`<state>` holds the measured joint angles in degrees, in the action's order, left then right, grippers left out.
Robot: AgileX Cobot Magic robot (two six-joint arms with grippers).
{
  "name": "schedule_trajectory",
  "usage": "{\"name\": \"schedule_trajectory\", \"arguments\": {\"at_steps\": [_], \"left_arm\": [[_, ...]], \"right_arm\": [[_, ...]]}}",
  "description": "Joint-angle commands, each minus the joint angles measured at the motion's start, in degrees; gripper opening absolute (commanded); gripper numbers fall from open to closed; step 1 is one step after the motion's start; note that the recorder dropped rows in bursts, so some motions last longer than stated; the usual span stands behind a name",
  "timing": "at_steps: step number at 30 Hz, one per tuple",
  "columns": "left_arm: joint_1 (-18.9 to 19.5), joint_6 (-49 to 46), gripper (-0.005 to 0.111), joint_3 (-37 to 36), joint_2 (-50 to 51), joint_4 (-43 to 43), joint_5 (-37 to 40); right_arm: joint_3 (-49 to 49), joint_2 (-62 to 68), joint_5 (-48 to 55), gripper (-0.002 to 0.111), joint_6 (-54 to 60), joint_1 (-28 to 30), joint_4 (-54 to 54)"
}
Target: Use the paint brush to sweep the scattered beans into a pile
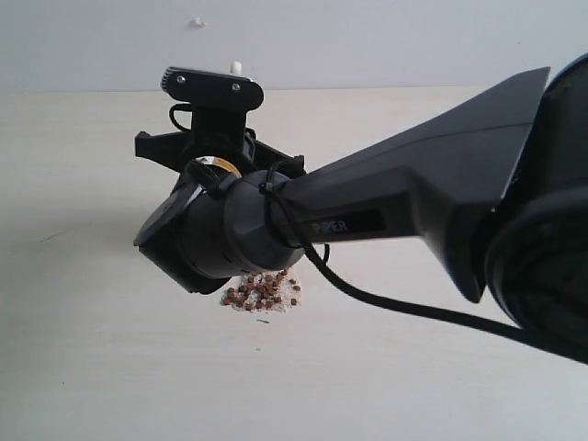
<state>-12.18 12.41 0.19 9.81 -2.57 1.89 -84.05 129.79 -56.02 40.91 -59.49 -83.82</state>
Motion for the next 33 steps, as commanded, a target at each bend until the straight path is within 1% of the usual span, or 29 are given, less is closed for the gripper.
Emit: {"name": "schedule_trajectory", "arguments": {"at_steps": [1,7,10,14,20,23,25,26,27,28,29,30,31,32,33], "left_arm": [[0.20,-0.19,0.000,-0.19,-0.52,0.30,-0.08],[0.20,-0.19,0.000,-0.19,-0.52,0.30,-0.08],[0.20,-0.19,0.000,-0.19,-0.52,0.30,-0.08],[0.20,-0.19,0.000,-0.19,-0.52,0.30,-0.08],[0.20,-0.19,0.000,-0.19,-0.52,0.30,-0.08],[0.20,-0.19,0.000,-0.19,-0.52,0.30,-0.08],[0.20,-0.19,0.000,-0.19,-0.52,0.30,-0.08],[0.20,-0.19,0.000,-0.19,-0.52,0.30,-0.08],[0.20,-0.19,0.000,-0.19,-0.52,0.30,-0.08],[0.20,-0.19,0.000,-0.19,-0.52,0.30,-0.08],[0.20,-0.19,0.000,-0.19,-0.52,0.30,-0.08],[0.20,-0.19,0.000,-0.19,-0.52,0.30,-0.08],[0.20,-0.19,0.000,-0.19,-0.52,0.30,-0.08],[0.20,-0.19,0.000,-0.19,-0.52,0.30,-0.08],[0.20,-0.19,0.000,-0.19,-0.52,0.30,-0.08]], "right_arm": [[-0.37,0.13,-2.08,0.000,1.42,0.25,-3.08],[-0.37,0.13,-11.97,0.000,9.71,0.25,-7.44],[-0.37,0.13,-12.82,0.000,10.16,0.25,-7.17],[-0.37,-0.65,-10.71,0.000,10.05,-0.54,-4.36],[-0.37,-5.99,-0.93,0.000,11.15,-1.80,1.64],[-0.37,-9.57,5.68,0.000,17.22,-1.80,3.06],[-0.37,-14.11,11.90,0.000,36.59,-1.80,1.67],[-0.37,-14.97,13.28,0.000,40.54,-1.80,0.22],[0.18,-17.32,19.35,0.000,49.53,-0.95,-2.62],[0.69,-18.32,23.02,0.000,52.06,-0.29,-3.11],[2.76,-20.96,34.88,0.000,54.59,2.19,-3.42],[3.93,-22.16,41.80,0.000,54.35,3.47,-3.42],[6.28,-24.23,54.41,0.000,53.72,7.27,-3.42],[7.27,-24.93,58.41,0.000,53.70,9.19,-3.42],[9.87,-26.51,64.55,0.000,53.35,12.74,-4.70]]}}
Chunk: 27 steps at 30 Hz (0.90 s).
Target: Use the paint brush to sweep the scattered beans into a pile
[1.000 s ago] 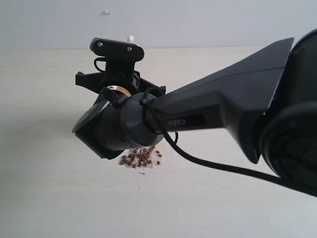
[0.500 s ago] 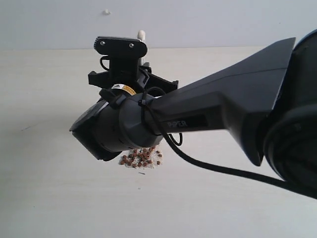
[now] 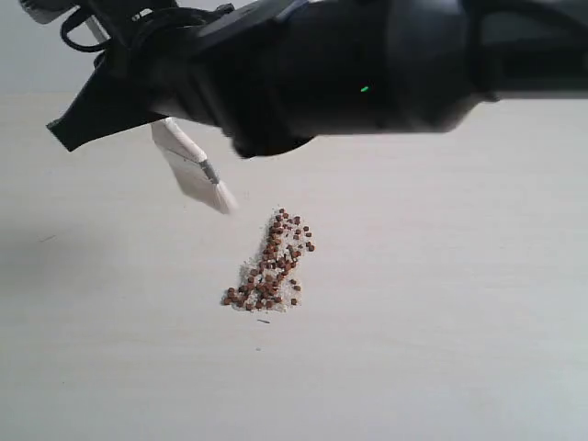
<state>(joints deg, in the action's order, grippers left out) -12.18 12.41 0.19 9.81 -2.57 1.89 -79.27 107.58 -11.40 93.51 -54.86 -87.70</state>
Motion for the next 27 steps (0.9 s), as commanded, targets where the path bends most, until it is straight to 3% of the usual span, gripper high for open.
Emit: {"name": "schedule_trajectory", "arguments": {"at_steps": [1,4,9,27], "left_arm": [[0.20,-0.19,0.000,-0.19,-0.52,0.30,-0.08],[0.20,-0.19,0.000,-0.19,-0.52,0.30,-0.08],[0.20,-0.19,0.000,-0.19,-0.52,0.30,-0.08],[0.20,-0.19,0.000,-0.19,-0.52,0.30,-0.08]], "right_arm": [[7.25,-5.03,23.73,0.000,0.75,10.27,-2.51],[12.68,-4.94,33.92,0.000,7.22,13.65,-12.25],[15.93,-1.34,52.38,0.000,14.61,13.67,-12.25],[15.93,5.79,51.49,0.000,20.21,13.67,-12.25]]}}
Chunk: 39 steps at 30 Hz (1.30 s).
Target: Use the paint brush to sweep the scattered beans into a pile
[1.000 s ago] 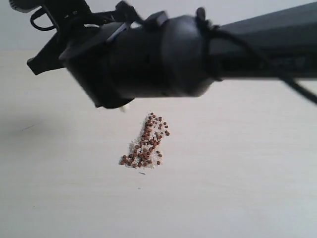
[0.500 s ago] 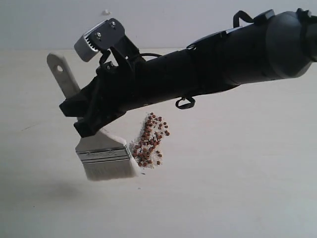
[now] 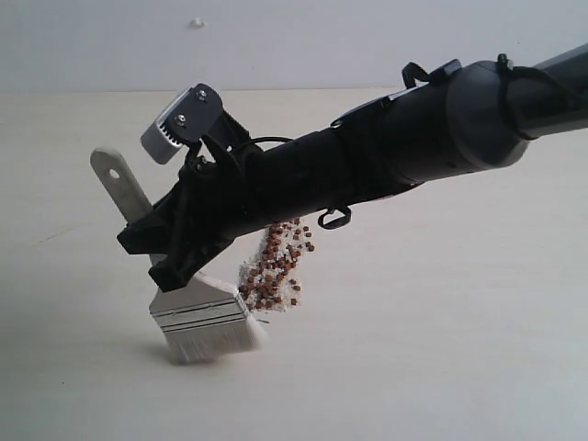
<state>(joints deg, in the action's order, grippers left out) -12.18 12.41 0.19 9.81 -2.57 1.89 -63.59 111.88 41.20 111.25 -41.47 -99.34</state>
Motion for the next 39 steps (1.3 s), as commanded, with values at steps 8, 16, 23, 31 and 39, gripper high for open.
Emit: {"name": "schedule_trajectory", "arguments": {"at_steps": [8,16,23,31,39], "left_arm": [[0.20,-0.19,0.000,-0.19,-0.52,0.30,-0.08],[0.20,-0.19,0.000,-0.19,-0.52,0.30,-0.08],[0.20,-0.19,0.000,-0.19,-0.52,0.30,-0.08],[0.20,-0.19,0.000,-0.19,-0.52,0.30,-0.08],[0.20,-0.19,0.000,-0.19,-0.52,0.30,-0.08]], "right_arm": [[0.24,2.83,-4.83,0.000,4.05,0.27,-0.60],[0.24,2.83,-11.09,0.000,3.51,2.98,-0.60],[0.24,2.83,-12.90,0.000,3.51,5.98,-0.60],[-0.89,2.83,-14.32,0.000,4.53,8.64,-0.60],[-2.79,1.97,-11.19,0.000,3.59,9.65,-0.60]]}}
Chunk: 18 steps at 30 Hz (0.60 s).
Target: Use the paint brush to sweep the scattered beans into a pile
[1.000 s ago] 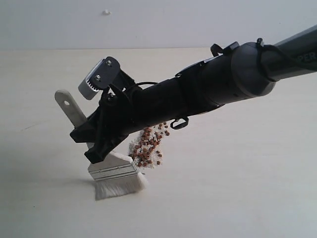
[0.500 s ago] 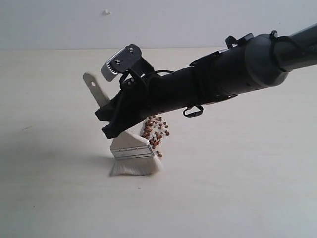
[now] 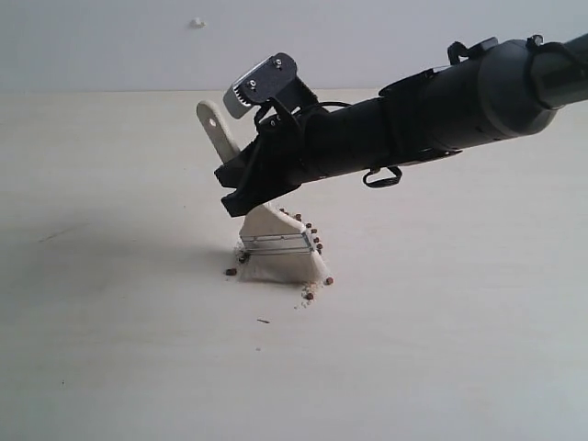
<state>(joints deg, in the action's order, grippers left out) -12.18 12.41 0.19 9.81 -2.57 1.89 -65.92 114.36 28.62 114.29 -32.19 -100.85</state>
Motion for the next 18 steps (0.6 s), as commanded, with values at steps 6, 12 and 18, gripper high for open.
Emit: {"name": "schedule_trajectory", "arguments": {"at_steps": [6,12,18], "left_arm": [[0.20,-0.19,0.000,-0.19,-0.52,0.30,-0.08],[0.20,-0.19,0.000,-0.19,-0.52,0.30,-0.08],[0.20,-0.19,0.000,-0.19,-0.52,0.30,-0.08]], "right_arm": [[-0.45,-4.12,2.47,0.000,-3.22,0.37,0.90],[-0.45,-9.83,3.38,0.000,-7.08,0.37,0.90],[-0.19,-10.11,9.89,0.000,-10.06,0.25,0.90]]}}
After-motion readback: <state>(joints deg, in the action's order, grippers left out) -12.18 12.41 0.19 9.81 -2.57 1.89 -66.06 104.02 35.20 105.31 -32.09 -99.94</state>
